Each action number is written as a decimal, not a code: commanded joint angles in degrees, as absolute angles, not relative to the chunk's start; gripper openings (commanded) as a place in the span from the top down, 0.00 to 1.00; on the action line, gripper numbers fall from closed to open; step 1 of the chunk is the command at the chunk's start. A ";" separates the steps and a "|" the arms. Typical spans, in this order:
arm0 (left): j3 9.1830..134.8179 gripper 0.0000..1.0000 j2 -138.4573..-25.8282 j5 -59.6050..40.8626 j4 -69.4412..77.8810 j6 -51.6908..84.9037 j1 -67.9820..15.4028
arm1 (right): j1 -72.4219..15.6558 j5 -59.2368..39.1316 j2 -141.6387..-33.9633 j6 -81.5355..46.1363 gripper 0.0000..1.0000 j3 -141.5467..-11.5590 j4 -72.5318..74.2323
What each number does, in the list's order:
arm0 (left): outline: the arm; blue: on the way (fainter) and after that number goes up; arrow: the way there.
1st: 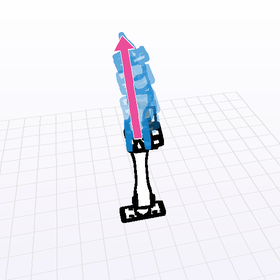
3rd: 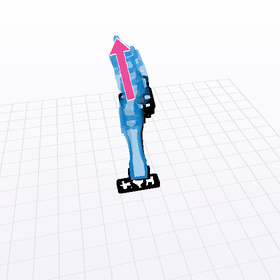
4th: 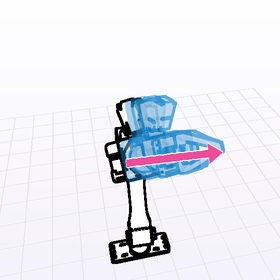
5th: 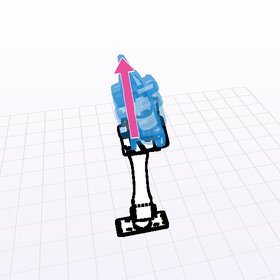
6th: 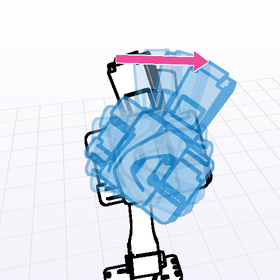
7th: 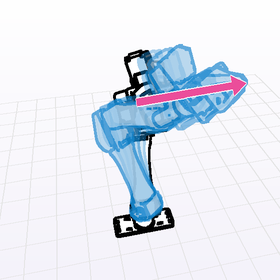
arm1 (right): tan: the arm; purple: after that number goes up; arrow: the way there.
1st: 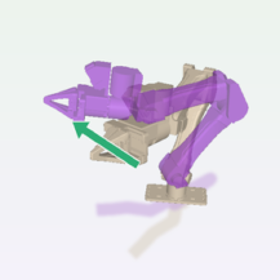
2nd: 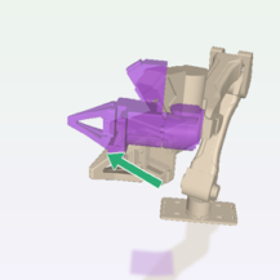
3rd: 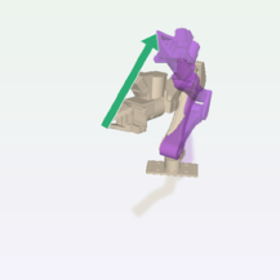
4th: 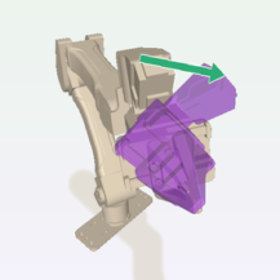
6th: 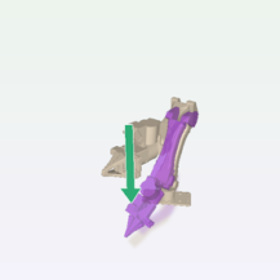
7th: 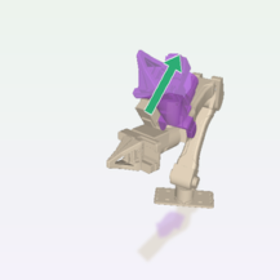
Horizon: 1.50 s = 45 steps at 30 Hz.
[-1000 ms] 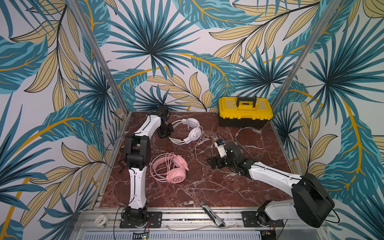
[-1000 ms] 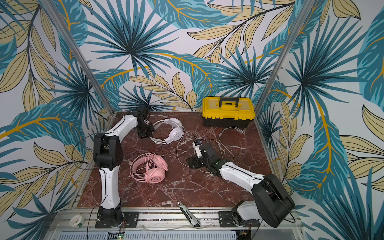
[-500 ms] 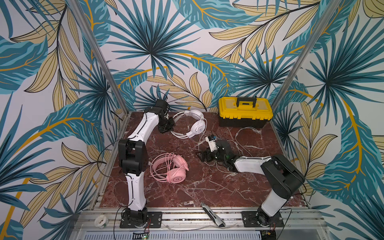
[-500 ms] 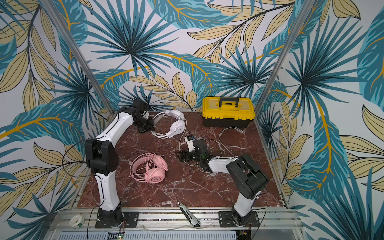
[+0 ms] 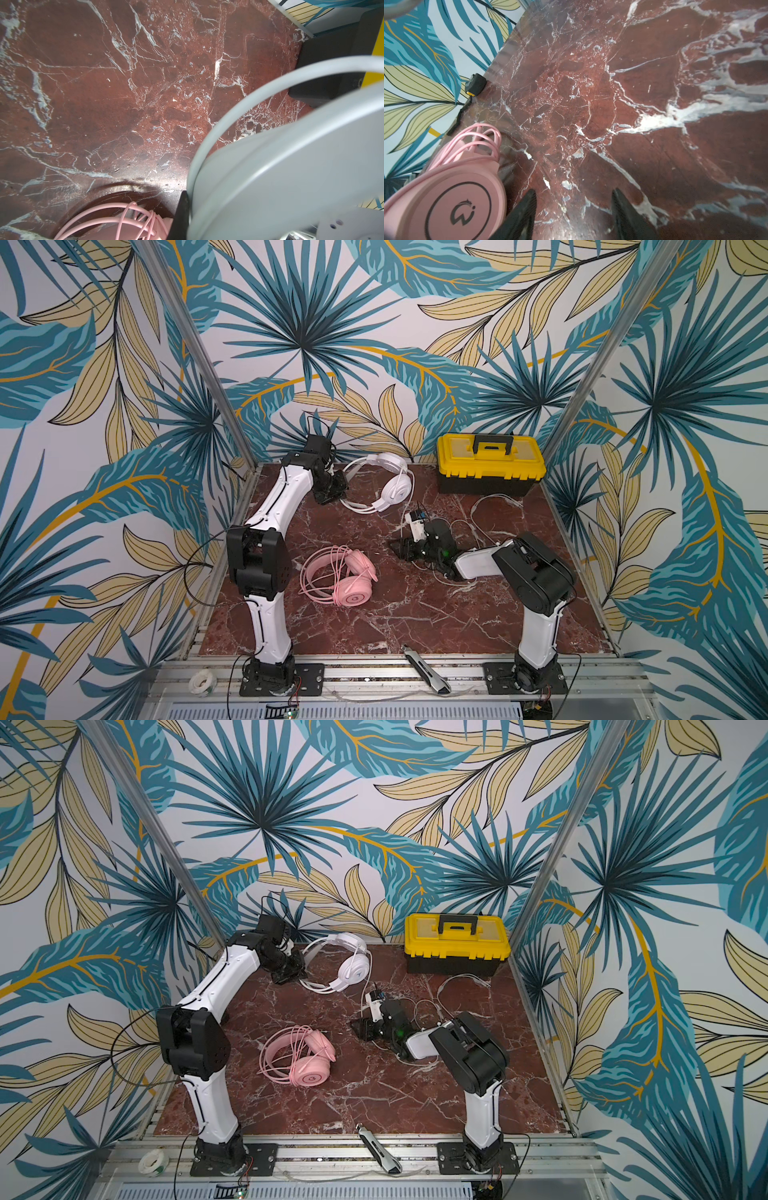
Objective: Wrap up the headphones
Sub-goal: 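Grasp the grey cable with the right gripper near the white headset, then pull the grey cable with the right gripper up toward the left gripper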
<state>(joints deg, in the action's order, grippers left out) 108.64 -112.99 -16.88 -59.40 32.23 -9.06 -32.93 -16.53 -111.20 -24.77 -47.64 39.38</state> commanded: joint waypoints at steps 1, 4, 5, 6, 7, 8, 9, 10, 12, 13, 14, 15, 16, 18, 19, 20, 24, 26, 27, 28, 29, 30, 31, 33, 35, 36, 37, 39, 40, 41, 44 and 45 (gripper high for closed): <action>110.40 1.00 -110.38 -17.59 -57.86 34.13 -8.79 | -32.89 -19.06 -109.54 -26.19 0.49 -44.20 41.40; 110.68 1.00 -110.17 -16.25 -57.84 35.03 -8.53 | -32.96 -18.44 -106.22 -25.87 0.51 -40.65 40.93; 110.82 1.00 -110.03 -15.81 -57.83 35.30 -8.45 | -32.97 -18.01 -105.04 -25.55 0.51 -39.56 40.54; 110.95 1.00 -109.96 -15.52 -57.83 35.69 -8.35 | -32.96 -17.61 -103.69 -25.15 0.51 -38.45 39.85; 111.20 1.00 -109.90 -15.29 -57.79 36.05 -8.27 | -33.00 -17.32 -102.55 -24.56 0.51 -37.56 38.97; 111.42 1.00 -109.95 -15.27 -57.83 36.32 -8.26 | -33.00 -17.22 -101.68 -24.03 0.53 -36.98 38.19; 111.85 1.00 -109.99 -15.18 -57.83 36.55 -8.22 | -32.96 -17.09 -100.74 -23.29 0.54 -36.43 37.40; 112.27 1.00 -110.09 -15.07 -57.83 36.65 -8.18 | -32.99 -17.01 -100.04 -22.58 0.57 -36.14 36.53; 112.92 1.00 -110.42 -15.28 -57.88 37.02 -8.17 | -32.96 -17.04 -99.58 -21.44 0.60 -36.27 34.44; 113.19 1.00 -110.61 -15.54 -57.84 37.25 -8.09 | -32.98 -17.16 -99.58 -21.04 0.60 -36.38 33.46; 113.47 1.00 -110.74 -15.71 -57.84 37.37 -8.08 | -33.01 -17.31 -99.73 -20.93 0.62 -36.47 33.00; 113.70 1.00 -110.83 -15.88 -57.83 37.68 -8.09 | -32.89 -17.36 -99.82 -20.75 0.63 -36.47 32.80; 113.74 1.00 -110.80 -15.90 -57.81 37.83 -8.09 | -32.87 -17.56 -99.72 -20.62 0.65 -36.47 32.70; 113.78 1.00 -110.65 -15.73 -57.53 38.25 -8.09 | -32.90 -17.92 -99.26 -20.18 0.68 -36.47 32.06; 113.66 1.00 -110.57 -15.73 -57.34 38.44 -8.06 | -32.88 -18.03 -98.91 -19.89 0.70 -36.47 31.39; 113.69 1.00 -110.56 -15.73 -57.26 38.54 -8.09 | -32.88 -18.22 -98.51 -19.70 0.72 -36.55 30.50; 113.51 1.00 -110.61 -15.64 -57.05 38.81 -8.04 | -33.46 -18.76 -93.97 -16.51 0.91 -37.52 21.84; 113.08 1.00 -110.49 -15.49 -56.87 38.94 -8.08 | -34.04 -18.16 -91.37 -14.58 1.00 -37.62 18.06; 112.71 1.00 -110.39 -15.39 -56.72 39.10 -8.09 | -34.42 -17.75 -89.92 -13.92 1.00 -37.62 16.21; 112.31 1.00 -110.26 -15.16 -56.53 39.26 -8.09 | -34.81 -17.35 -88.45 -13.18 1.00 -37.68 14.58; 111.98 1.00 -110.13 -15.04 -56.36 39.33 -8.08 | -35.18 -16.96 -87.22 -12.76 1.00 -37.83 12.96; 111.57 1.00 -109.96 -14.71 -56.14 39.50 -8.09 | -35.63 -16.71 -85.90 -12.11 1.00 -38.16 11.10; 111.14 1.00 -109.78 -14.68 -55.85 39.67 -8.09 | -36.13 -16.66 -84.66 -11.47 1.00 -38.75 8.87; 110.57 1.00 -109.77 -14.63 -55.64 39.81 -8.09 | -37.49 -16.20 -82.92 -10.09 1.00 -40.52 3.99; 110.17 1.00 -109.77 -14.21 -55.63 39.68 -8.17 | -39.25 -15.70 -81.94 -8.07 1.00 -43.21 -2.16; 109.96 1.00 -109.82 -13.81 -55.65 39.61 -8.26 | -40.02 -15.44 -81.83 -6.97 1.00 -44.87 -5.51; 109.65 1.00 -109.82 -13.59 -55.63 39.66 -8.35 | -40.85 -15.44 -81.96 -6.21 1.00 -46.47 -8.69; 109.22 1.00 -110.01 -12.97 -55.64 39.49 -8.73 | -42.01 -16.29 -82.26 -4.76 1.00 -49.70 -14.78; 108.90 1.00 -110.12 -12.51 -55.63 39.30 -8.99 | -42.52 -16.87 -82.44 -4.00 1.00 -51.10 -16.98; 108.69 1.00 -110.14 -12.02 -55.71 38.99 -9.27 | -42.76 -17.43 -82.52 -3.29 1.00 -52.40 -18.71; 107.91 1.00 -110.39 -10.47 -55.72 38.65 -10.16 | -42.98 -19.78 -82.86 -0.42 1.00 -56.95 -24.52; 107.63 1.00 -110.51 -9.99 -55.72 38.48 -10.51 | -42.98 -20.60 -83.17 0.84 1.00 -58.75 -26.83</action>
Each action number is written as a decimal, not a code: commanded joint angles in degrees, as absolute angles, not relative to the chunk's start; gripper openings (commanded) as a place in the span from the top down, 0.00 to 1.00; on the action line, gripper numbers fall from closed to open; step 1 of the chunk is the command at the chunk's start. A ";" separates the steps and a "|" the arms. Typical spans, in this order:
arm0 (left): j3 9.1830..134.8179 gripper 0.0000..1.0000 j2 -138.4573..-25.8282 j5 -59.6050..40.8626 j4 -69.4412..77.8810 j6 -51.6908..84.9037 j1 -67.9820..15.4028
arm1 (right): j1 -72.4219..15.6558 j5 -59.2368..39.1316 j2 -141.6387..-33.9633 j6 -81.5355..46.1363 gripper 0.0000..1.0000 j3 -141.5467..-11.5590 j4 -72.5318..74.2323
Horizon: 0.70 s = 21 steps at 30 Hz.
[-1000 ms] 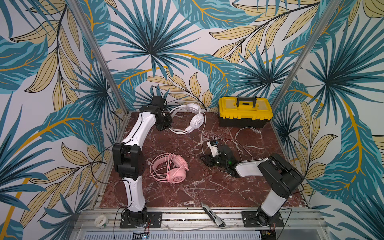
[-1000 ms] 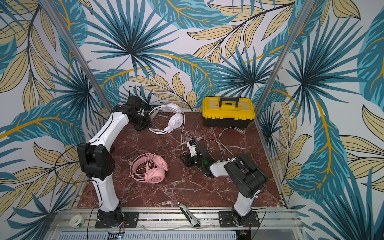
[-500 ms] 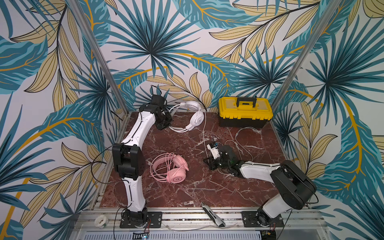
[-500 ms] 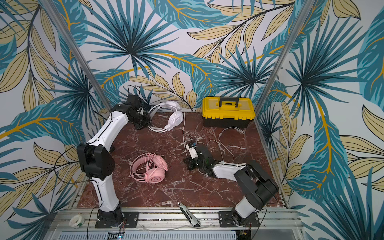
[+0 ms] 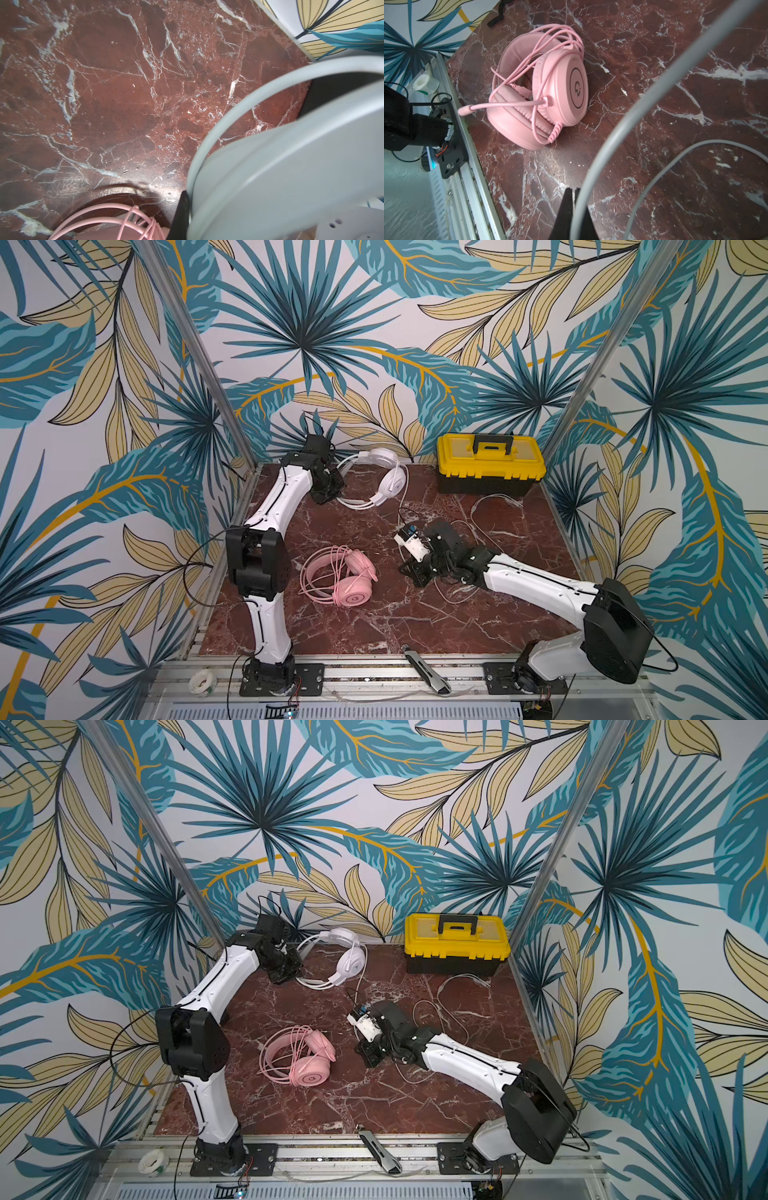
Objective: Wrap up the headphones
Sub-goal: 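Pull the grey cable with the right gripper up toward the left gripper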
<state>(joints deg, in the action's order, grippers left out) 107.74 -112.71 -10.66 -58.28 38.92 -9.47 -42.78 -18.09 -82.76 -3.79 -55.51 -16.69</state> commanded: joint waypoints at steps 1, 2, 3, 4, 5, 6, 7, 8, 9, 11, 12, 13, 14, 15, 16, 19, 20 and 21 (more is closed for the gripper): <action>107.29 1.00 -110.64 -9.40 -55.73 38.29 -11.00 | -42.98 -21.63 -83.58 2.27 1.00 -61.04 -29.35; 107.14 1.00 -110.82 -9.21 -55.67 38.14 -11.37 | -42.98 -22.44 -84.18 3.38 1.00 -63.02 -31.47; 106.86 1.00 -111.04 -9.22 -55.72 38.05 -11.78 | -42.98 -24.01 -84.92 4.92 1.00 -65.54 -34.08; 106.66 1.00 -111.27 -9.23 -55.72 37.89 -12.28 | -42.98 -26.02 -85.73 6.68 1.00 -68.06 -36.71; 106.66 1.00 -111.59 -9.27 -55.72 37.65 -12.75 | -42.98 -27.71 -86.60 8.01 1.00 -70.20 -38.84; 106.75 1.00 -111.95 -9.51 -55.77 37.40 -13.14 | -43.00 -29.30 -87.64 9.17 1.00 -72.90 -41.20; 107.00 1.00 -112.35 -9.82 -55.72 37.00 -13.56 | -42.89 -30.83 -88.60 10.65 1.00 -75.16 -43.20; 107.18 1.00 -112.64 -9.92 -55.81 36.47 -13.90 | -42.85 -31.95 -89.41 11.78 1.00 -77.05 -44.76; 107.23 1.00 -112.84 -9.85 -55.79 36.01 -14.22 | -42.65 -32.57 -90.34 13.17 1.00 -79.32 -46.37; 107.14 1.00 -112.98 -9.97 -55.79 35.20 -14.62 | -42.24 -32.66 -92.22 15.17 1.00 -83.68 -50.01; 107.11 1.00 -112.98 -9.89 -56.02 34.49 -14.82 | -41.79 -32.69 -93.19 16.00 1.00 -85.89 -51.69; 107.06 1.00 -112.95 -9.68 -56.31 33.86 -15.07 | -41.39 -32.67 -93.92 16.84 1.00 -87.78 -53.05; 107.10 1.00 -113.04 -9.31 -56.76 32.99 -15.36 | -40.99 -32.60 -94.68 17.69 1.00 -89.82 -54.57; 107.10 1.00 -113.02 -8.82 -57.14 32.06 -15.67 | -40.44 -32.62 -95.44 18.45 1.00 -91.83 -55.89; 107.07 1.00 -112.95 -8.47 -57.53 31.28 -15.99 | -40.04 -32.39 -96.02 18.99 1.00 -93.37 -56.91; 106.41 1.00 -112.54 -7.37 -58.18 28.12 -17.20 | -38.91 -31.00 -97.91 21.64 1.00 -98.18 -60.99; 105.96 1.00 -112.14 -6.88 -58.17 26.97 -17.67 | -38.39 -30.46 -98.44 22.52 1.00 -99.66 -62.54; 105.44 1.00 -111.85 -6.38 -58.21 25.92 -18.03 | -37.75 -29.92 -98.89 23.31 1.00 -100.91 -63.89</action>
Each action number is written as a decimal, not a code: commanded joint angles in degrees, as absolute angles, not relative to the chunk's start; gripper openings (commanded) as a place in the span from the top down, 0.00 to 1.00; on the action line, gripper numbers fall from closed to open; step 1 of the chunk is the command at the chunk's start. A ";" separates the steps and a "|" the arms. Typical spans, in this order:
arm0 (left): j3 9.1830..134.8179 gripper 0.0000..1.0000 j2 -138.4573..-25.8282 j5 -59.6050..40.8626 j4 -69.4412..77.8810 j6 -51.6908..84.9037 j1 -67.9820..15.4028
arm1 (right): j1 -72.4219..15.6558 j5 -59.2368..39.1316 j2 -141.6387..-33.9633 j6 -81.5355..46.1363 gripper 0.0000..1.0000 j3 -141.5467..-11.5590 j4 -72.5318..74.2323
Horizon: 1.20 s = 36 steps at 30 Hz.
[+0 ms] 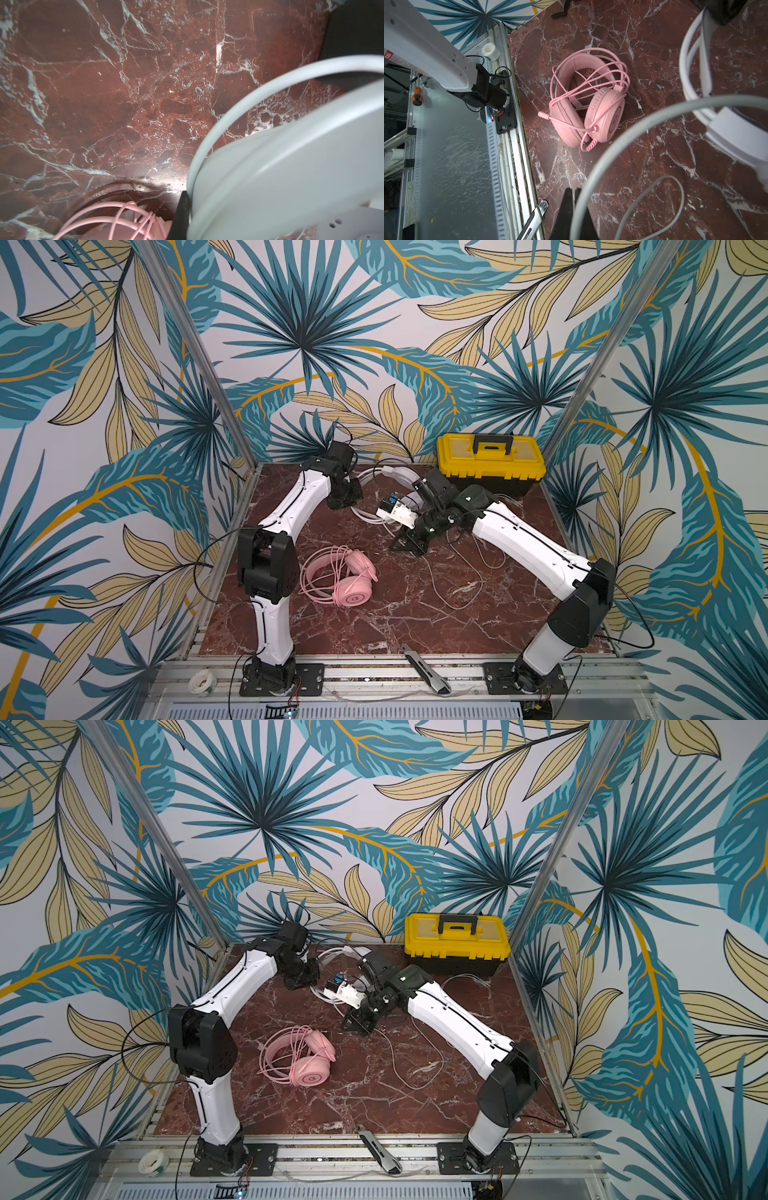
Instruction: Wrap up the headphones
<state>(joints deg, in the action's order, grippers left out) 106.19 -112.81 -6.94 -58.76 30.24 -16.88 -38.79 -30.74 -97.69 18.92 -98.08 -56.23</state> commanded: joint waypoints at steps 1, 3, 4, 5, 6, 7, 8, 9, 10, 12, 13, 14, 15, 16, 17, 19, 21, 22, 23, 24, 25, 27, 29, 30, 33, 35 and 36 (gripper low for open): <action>104.88 1.00 -111.55 -5.77 -58.23 25.04 -18.28 | -37.21 -29.38 -99.05 24.05 1.00 -101.75 -64.91; 104.18 1.00 -111.20 -4.34 -58.83 23.31 -18.43 | -36.22 -27.42 -99.06 25.84 1.00 -103.02 -66.79; 104.02 1.00 -111.16 -3.95 -59.20 22.61 -18.45 | -35.82 -26.48 -98.96 26.52 1.00 -103.34 -67.41; 103.90 1.00 -111.05 -3.42 -59.65 21.87 -18.49 | -35.45 -25.52 -98.69 27.22 1.00 -103.77 -67.90; 103.88 1.00 -110.97 -3.10 -60.03 21.23 -18.57 | -35.22 -24.89 -98.54 27.86 1.00 -104.01 -68.17; 103.88 1.00 -110.94 -2.71 -60.25 20.29 -18.65 | -34.95 -24.27 -98.34 28.40 1.00 -104.28 -68.37; 103.86 1.00 -110.89 -2.40 -60.46 19.48 -18.88 | -34.88 -23.53 -98.25 28.87 1.00 -104.49 -68.44; 103.84 1.00 -110.83 -2.37 -60.52 18.72 -19.14 | -34.64 -23.09 -98.31 29.28 1.00 -104.81 -68.64; 103.91 1.00 -110.68 -2.40 -60.46 17.77 -19.31 | -34.48 -22.79 -98.45 29.73 1.00 -105.29 -68.85; 104.04 1.00 -110.57 -2.68 -60.47 16.19 -19.79 | -34.12 -22.35 -99.17 30.12 1.00 -106.52 -69.48; 104.06 1.00 -110.43 -2.72 -60.50 15.33 -20.03 | -33.86 -22.21 -99.47 30.30 1.00 -107.09 -69.72; 103.90 1.00 -110.37 -2.79 -60.56 14.60 -20.23 | -33.55 -21.95 -99.75 30.52 1.00 -107.56 -69.89; 103.84 1.00 -110.30 -2.81 -60.55 14.02 -20.28 | -33.27 -21.52 -99.98 30.67 1.00 -107.90 -70.03; 103.80 1.00 -110.25 -2.81 -60.69 13.36 -20.47 | -33.00 -20.81 -100.19 30.93 1.00 -108.18 -70.05; 103.59 1.00 -110.15 -2.81 -60.80 12.68 -20.53 | -32.69 -20.02 -100.34 31.14 1.00 -108.43 -70.14; 103.20 1.00 -109.74 -2.89 -60.86 11.52 -20.70 | -32.11 -18.24 -100.71 31.67 1.00 -109.17 -70.44; 102.66 1.00 -109.15 -3.00 -60.90 10.37 -20.83 | -31.40 -16.36 -101.27 32.31 1.00 -109.83 -70.74; 102.39 1.00 -108.87 -3.28 -60.80 9.59 -20.91 | -31.09 -15.25 -101.63 32.55 1.00 -110.19 -70.71; 102.11 1.00 -108.57 -3.47 -60.76 8.75 -21.08 | -30.66 -14.54 -101.98 32.76 1.00 -110.45 -70.56; 101.91 1.00 -108.31 -3.63 -60.73 7.97 -21.30 | -30.30 -13.66 -102.44 32.78 1.00 -110.61 -70.22; 101.66 1.00 -108.07 -3.89 -60.72 6.98 -21.57 | -30.01 -13.22 -102.76 32.94 1.00 -110.78 -69.89; 101.23 1.00 -107.56 -4.76 -60.73 5.18 -22.28 | -29.14 -13.18 -103.42 33.13 1.00 -110.92 -68.91; 100.92 1.00 -107.02 -5.57 -60.74 3.52 -23.14 | -28.28 -13.03 -104.39 33.44 1.00 -111.60 -68.34; 100.75 1.00 -106.76 -5.75 -60.75 3.05 -23.46 | -27.88 -12.88 -104.87 33.49 1.00 -112.10 -68.18; 100.24 1.00 -105.98 -7.19 -60.69 1.64 -24.21 | -25.99 -13.33 -106.69 32.97 1.00 -113.60 -67.16; 100.11 1.00 -104.94 -8.52 -60.59 0.42 -25.09 | -24.62 -13.92 -108.04 32.29 1.00 -114.07 -65.94; 99.95 1.00 -104.47 -8.75 -60.44 -0.03 -25.49 | -24.14 -13.97 -108.83 31.94 1.00 -114.61 -65.75</action>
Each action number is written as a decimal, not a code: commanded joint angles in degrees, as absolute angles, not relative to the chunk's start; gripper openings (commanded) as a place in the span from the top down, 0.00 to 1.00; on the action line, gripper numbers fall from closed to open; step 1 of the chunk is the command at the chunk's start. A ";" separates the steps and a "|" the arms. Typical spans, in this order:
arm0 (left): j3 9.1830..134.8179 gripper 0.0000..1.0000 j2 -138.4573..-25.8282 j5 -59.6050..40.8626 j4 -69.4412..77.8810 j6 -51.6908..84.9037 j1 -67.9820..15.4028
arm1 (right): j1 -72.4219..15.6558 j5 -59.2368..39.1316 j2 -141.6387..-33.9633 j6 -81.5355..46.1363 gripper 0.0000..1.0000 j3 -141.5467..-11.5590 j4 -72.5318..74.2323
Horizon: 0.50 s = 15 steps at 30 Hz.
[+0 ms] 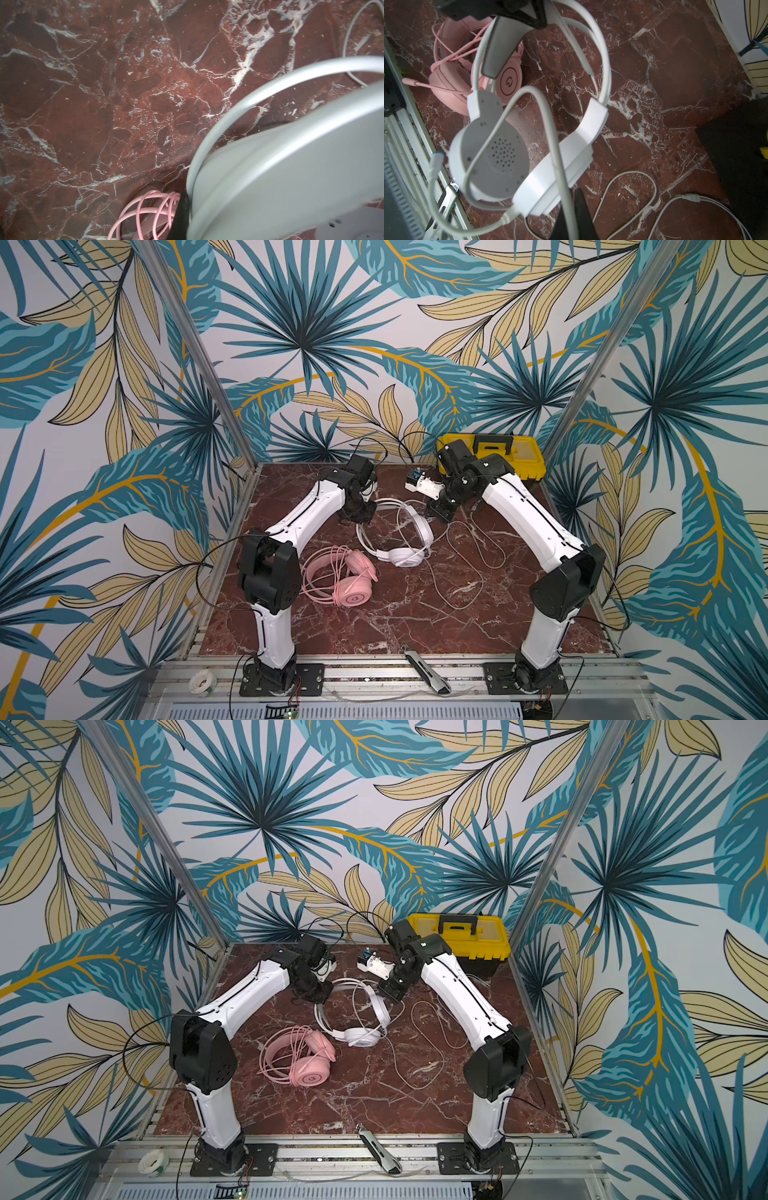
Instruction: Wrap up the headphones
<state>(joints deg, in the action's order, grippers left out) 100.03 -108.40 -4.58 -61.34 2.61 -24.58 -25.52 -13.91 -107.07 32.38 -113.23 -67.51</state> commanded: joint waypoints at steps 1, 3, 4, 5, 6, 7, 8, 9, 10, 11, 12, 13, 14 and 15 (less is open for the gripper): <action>99.77 1.00 -103.89 -8.99 -60.16 -0.25 -25.66 | -23.60 -13.75 -110.05 31.22 1.00 -115.27 -65.47; 99.44 1.00 -103.08 -9.58 -60.04 -0.36 -25.66 | -22.40 -14.20 -111.66 29.17 1.00 -116.17 -64.45; 99.32 1.00 -102.84 -9.99 -60.05 -0.50 -25.71 | -21.83 -14.80 -112.32 28.17 1.00 -116.36 -63.69; 99.14 1.00 -102.62 -10.20 -60.02 -0.48 -25.67 | -21.45 -15.53 -112.79 27.31 1.00 -116.29 -62.87; 98.98 1.00 -102.42 -10.60 -60.04 -0.51 -25.67 | -21.29 -16.23 -113.23 26.52 1.00 -116.20 -62.10; 98.81 1.00 -102.24 -11.13 -59.88 -0.53 -25.67 | -21.05 -16.76 -113.86 25.66 1.00 -116.10 -61.35; 98.65 1.00 -102.13 -11.62 -59.80 -0.45 -25.66 | -21.05 -16.79 -114.59 24.92 1.00 -116.10 -60.94; 98.49 1.00 -101.98 -11.87 -59.63 -0.39 -25.66 | -21.04 -16.70 -115.24 24.27 1.00 -116.10 -60.64; 98.29 1.00 -101.66 -12.28 -59.28 -0.31 -25.60 | -20.94 -16.70 -115.76 23.53 1.00 -115.94 -60.51; 98.04 1.00 -101.37 -12.59 -59.04 -0.26 -25.53 | -20.93 -16.83 -115.99 22.92 1.00 -115.43 -60.09; 97.76 1.00 -100.89 -12.95 -58.58 -0.04 -25.39 | -20.91 -16.87 -115.88 22.30 1.00 -114.28 -59.01; 97.39 1.00 -100.38 -13.68 -58.17 0.08 -25.10 | -20.76 -16.88 -115.48 21.69 1.00 -112.46 -57.31; 97.06 1.00 -99.93 -14.67 -57.76 0.38 -24.74 | -20.57 -16.92 -114.99 21.12 1.00 -110.91 -55.94; 96.63 1.00 -99.32 -15.99 -57.14 0.69 -24.15 | -20.42 -16.93 -114.40 20.43 1.00 -109.07 -54.06</action>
